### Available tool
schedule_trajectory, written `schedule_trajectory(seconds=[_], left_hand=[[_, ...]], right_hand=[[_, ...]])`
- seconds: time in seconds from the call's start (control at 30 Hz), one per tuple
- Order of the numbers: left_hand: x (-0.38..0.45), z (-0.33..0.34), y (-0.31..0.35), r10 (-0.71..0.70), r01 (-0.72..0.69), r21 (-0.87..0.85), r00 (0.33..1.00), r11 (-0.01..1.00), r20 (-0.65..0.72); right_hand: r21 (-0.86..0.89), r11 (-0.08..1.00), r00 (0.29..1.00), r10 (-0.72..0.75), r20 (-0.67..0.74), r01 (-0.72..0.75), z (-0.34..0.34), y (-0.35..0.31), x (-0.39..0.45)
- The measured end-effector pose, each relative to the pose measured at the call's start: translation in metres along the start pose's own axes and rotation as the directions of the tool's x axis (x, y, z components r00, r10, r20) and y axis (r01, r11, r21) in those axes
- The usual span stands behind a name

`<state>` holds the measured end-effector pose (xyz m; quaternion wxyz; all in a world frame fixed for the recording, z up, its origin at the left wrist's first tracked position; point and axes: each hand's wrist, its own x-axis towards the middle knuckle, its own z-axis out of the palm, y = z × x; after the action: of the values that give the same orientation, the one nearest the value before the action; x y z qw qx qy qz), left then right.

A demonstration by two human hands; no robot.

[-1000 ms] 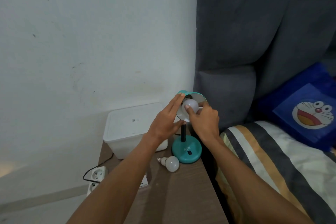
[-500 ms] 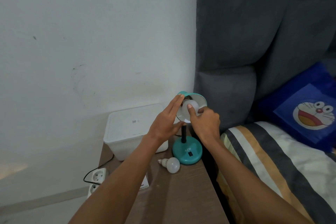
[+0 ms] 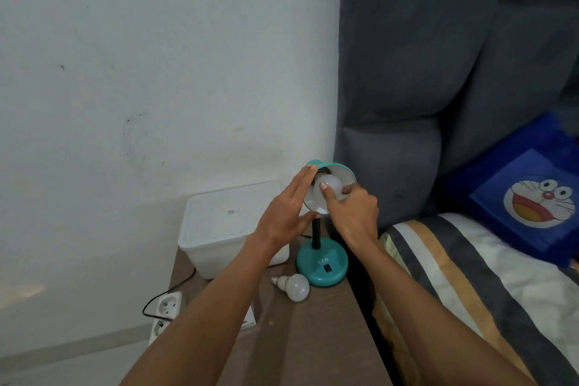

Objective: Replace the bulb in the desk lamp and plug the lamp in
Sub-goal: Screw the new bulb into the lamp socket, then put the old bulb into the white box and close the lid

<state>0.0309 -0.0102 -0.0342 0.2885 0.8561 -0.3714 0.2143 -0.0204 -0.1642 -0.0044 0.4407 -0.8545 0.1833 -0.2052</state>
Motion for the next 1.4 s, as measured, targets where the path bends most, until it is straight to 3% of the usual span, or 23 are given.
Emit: schedule_trajectory(seconds=[0.23,0.63,0.77,0.93,1.03,1.13,1.3,1.4], left_hand=[[-0.001,0.002,0.001,-0.002,0.002,-0.012,1.0,1.0,0.014],[-0.001,-0.002,0.004,-0.003,0.003,-0.002,1.0,1.0,0.014],[0.0,-0.011,0.011,-0.008,0.007,0.011,0.999,1.0,0.05],[-0.014,-0.032,0.005,-0.145,0.145,0.011,0.989,0.989,0.031],[-0.033,-0.052,-0.007,-0.225,0.225,0.049,0.974,0.973,-0.016],[-0.059,-0.072,-0.026,-0.358,0.363,0.073,0.931,0.929,-0.075],[-0.103,-0.098,-0.062,-0.578,0.583,0.03,0.811,0.812,-0.091],[-0.129,-0.104,-0.091,-0.684,0.687,0.001,0.723,0.726,-0.09]], right_hand=[[-0.084,0.967,0.97,-0.238,0.052,0.242,0.003,0.001,-0.004],[-0.033,0.992,0.992,-0.122,0.044,0.124,0.003,-0.003,0.0],[-0.055,0.988,0.985,-0.151,-0.078,0.147,-0.006,-0.011,-0.008],[-0.057,0.905,0.887,-0.424,-0.183,0.421,-0.01,-0.036,-0.022],[-0.038,0.844,0.838,-0.535,-0.108,0.535,0.002,-0.055,-0.029],[-0.032,0.84,0.84,-0.541,0.037,0.542,0.025,-0.072,-0.044],[-0.006,0.879,0.854,-0.461,0.241,0.476,0.071,-0.071,-0.061],[-0.042,0.94,0.885,-0.303,0.354,0.339,0.097,-0.053,-0.06]])
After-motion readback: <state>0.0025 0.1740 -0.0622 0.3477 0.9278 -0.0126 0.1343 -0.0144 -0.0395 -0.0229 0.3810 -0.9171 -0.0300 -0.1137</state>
